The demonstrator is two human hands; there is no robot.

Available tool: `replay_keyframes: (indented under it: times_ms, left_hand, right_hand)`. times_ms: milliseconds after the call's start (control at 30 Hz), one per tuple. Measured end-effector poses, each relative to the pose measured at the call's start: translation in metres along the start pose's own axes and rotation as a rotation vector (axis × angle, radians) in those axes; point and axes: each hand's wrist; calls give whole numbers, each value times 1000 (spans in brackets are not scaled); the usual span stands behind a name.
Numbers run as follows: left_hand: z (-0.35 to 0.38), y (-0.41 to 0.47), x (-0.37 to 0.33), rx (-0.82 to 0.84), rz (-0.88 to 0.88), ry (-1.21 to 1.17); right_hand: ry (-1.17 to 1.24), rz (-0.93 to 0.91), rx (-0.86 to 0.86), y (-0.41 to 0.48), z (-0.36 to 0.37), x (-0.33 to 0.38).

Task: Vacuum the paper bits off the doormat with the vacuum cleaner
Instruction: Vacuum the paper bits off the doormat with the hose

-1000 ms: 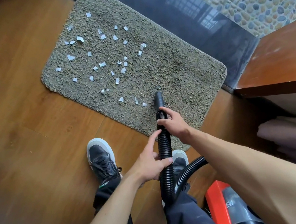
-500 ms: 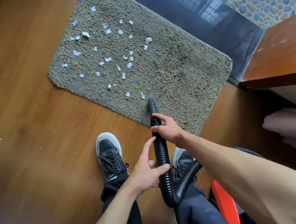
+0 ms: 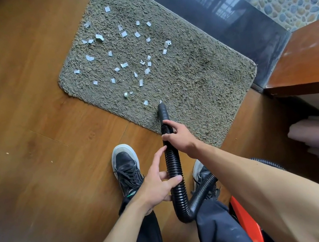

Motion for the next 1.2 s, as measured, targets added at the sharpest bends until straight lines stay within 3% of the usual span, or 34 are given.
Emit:
replay_keyframes:
  times_ms: [1200]
  left_hand:
    - [-58, -13, -8, -14, 14, -63]
  right_hand:
    - [-136, -12, -4, 17, 52, 38]
Point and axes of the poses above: each hand's wrist, its own y-axis towards the middle knuckle, its own z-axis out of the palm, x = y × z, and after that the axes turned 1 degree about -y, right-handed
